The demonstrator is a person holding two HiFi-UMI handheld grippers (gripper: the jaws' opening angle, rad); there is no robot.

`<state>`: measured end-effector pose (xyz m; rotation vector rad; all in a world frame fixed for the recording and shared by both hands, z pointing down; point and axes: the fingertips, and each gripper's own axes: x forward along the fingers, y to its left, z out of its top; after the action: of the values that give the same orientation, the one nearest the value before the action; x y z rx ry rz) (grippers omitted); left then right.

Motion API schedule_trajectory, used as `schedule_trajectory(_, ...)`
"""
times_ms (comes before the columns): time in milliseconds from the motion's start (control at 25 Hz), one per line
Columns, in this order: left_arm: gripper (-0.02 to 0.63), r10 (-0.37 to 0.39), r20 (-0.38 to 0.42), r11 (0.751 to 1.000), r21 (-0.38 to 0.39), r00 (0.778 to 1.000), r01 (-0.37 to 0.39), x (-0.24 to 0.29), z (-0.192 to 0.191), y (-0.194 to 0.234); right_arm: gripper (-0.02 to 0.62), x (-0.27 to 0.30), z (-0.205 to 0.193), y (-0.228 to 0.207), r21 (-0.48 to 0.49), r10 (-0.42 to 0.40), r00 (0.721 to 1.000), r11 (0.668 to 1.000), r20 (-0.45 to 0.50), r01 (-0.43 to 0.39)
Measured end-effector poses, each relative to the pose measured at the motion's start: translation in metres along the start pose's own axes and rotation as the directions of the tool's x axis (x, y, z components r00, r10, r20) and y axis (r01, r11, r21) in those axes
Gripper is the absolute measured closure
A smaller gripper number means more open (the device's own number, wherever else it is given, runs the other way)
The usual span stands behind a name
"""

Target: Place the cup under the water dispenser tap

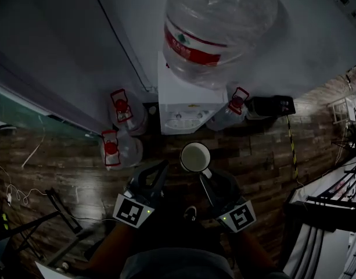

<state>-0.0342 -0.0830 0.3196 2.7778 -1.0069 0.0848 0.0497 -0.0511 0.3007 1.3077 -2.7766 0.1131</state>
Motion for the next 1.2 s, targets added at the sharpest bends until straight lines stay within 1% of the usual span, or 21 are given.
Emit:
schedule_trajectory(120, 0.6, 0.002, 0.017, 1.0, -0.003, 1.0, -0.002, 0.014, -0.021, 0.032, 0.532, 0.024, -0.034, -0.01, 0.023, -0.036, 0.999, 0.999, -0.022, 0.037)
schedule_trajectory(240, 0.6, 0.011, 0.003, 0.998, -0.055, 1.0, -0.011, 0.029, -0.048, 0.057, 0.532, 0.043, -0.068, -0.021, 0.026, -0.053, 0.997, 0.998, -0.049, 0.054)
schedule_trajectory(360, 0.6, 0.006, -0.023, 0.999, -0.044, 1.0, -0.007, 0.043, -0.076, 0.079, 0.532, 0.067, -0.101, -0.032, 0.035, -0.064, 0.997, 0.997, -0.046, 0.066)
schedule_trajectory(440, 0.6, 0.008, -0.038, 0.999, -0.034, 0.999, -0.009, 0.053, -0.102, 0.094, 0.532, 0.081, -0.126, -0.041, 0.05, -0.079, 0.996, 0.995, -0.041, 0.081)
schedule_trajectory(520, 0.6, 0.022, -0.036, 0.999, -0.041, 0.999, -0.024, 0.065, -0.129, 0.111, 0.532, 0.095, -0.153, -0.051, 0.058, -0.09, 0.995, 0.994, -0.029, 0.092)
schedule_trajectory(640, 0.6, 0.052, -0.028, 0.997, -0.057, 0.998, -0.053, 0.08, -0.168, 0.136, 0.532, 0.112, -0.194, -0.064, 0.049, -0.079, 0.997, 0.996, -0.013, 0.079)
schedule_trajectory(800, 0.6, 0.102, -0.035, 0.994, -0.044, 0.994, -0.104, 0.089, -0.218, 0.16, 0.532, 0.131, -0.248, -0.072, 0.03, -0.022, 1.0, 0.999, -0.02, 0.023)
schedule_trajectory(920, 0.6, 0.13, -0.025, 0.991, -0.04, 0.991, -0.131, 0.096, -0.246, 0.171, 0.532, 0.139, -0.282, -0.076, 0.019, 0.016, 0.999, 1.0, -0.031, -0.015)
schedule_trajectory(1040, 0.6, 0.135, -0.012, 0.99, -0.047, 0.991, -0.135, 0.112, -0.27, 0.175, 0.532, 0.146, -0.309, -0.084, 0.013, 0.026, 0.999, 1.0, -0.034, -0.026)
schedule_trajectory(1200, 0.6, 0.107, -0.023, 0.994, -0.016, 0.994, -0.108, 0.136, -0.3, 0.17, 0.532, 0.154, -0.345, -0.098, 0.021, 0.026, 0.999, 0.999, -0.033, -0.025)
